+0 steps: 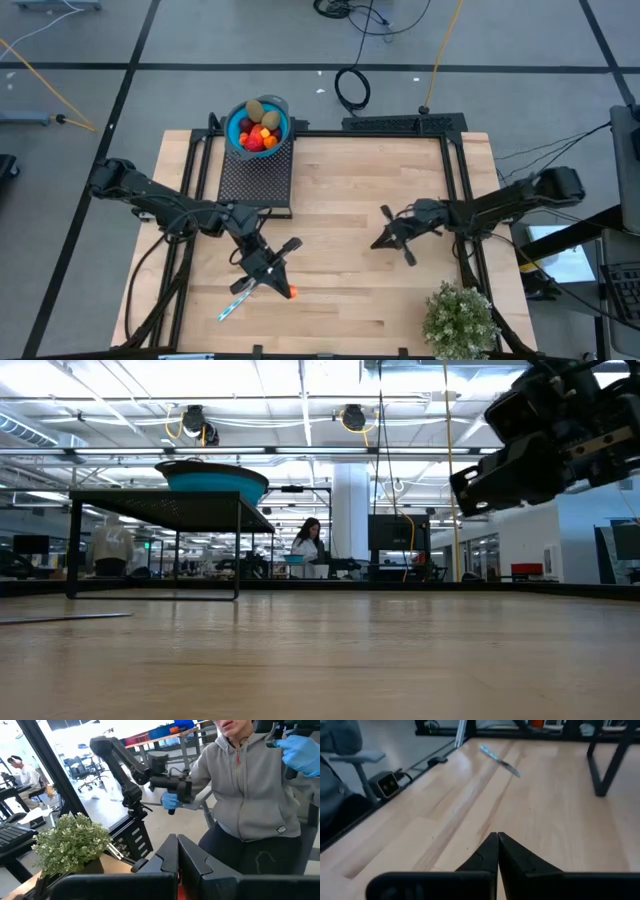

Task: Pick & Place Fruit
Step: Put the peach into the blue strainer bowl on the shelf

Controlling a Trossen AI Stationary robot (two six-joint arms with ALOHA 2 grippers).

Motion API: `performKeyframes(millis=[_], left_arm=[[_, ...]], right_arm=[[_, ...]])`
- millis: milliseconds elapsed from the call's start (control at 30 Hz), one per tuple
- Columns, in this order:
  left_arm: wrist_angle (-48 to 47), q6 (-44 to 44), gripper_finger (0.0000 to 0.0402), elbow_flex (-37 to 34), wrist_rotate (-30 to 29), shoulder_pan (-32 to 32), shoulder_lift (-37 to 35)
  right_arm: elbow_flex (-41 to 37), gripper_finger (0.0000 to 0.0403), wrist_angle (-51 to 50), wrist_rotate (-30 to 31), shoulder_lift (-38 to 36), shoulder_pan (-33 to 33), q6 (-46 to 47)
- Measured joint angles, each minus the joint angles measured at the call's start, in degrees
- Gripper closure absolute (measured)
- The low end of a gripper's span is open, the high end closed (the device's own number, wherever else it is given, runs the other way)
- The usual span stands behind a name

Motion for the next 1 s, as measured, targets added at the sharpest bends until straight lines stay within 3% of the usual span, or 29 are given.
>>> performKeyframes(millis=[233,500,767,1000], left_arm=[[0.2,0.3,0.0401,0.0,1.0,0.0,0.0],[1.7,5.3,0.0401,0.0,10.5,0.0,0.0],[4.3,10.2,0.0401,0.0,19.0,0.0,0.0],[4.2,11.7,0.0401,0.0,19.4,0.0,0.0]], right_arm=[[-8.0,0.0402,-0.1,-2.4,-13.8,-2.9,2.2],[-13.4,0.0402,0.2,-12.4,-26.9,-4.9,5.7],[-13.6,0.0402,-0.3,-21.7,-31.9,-5.3,7.7],[-13.7,0.0402,-4.3,-21.8,-34.2,-6.6,12.1]])
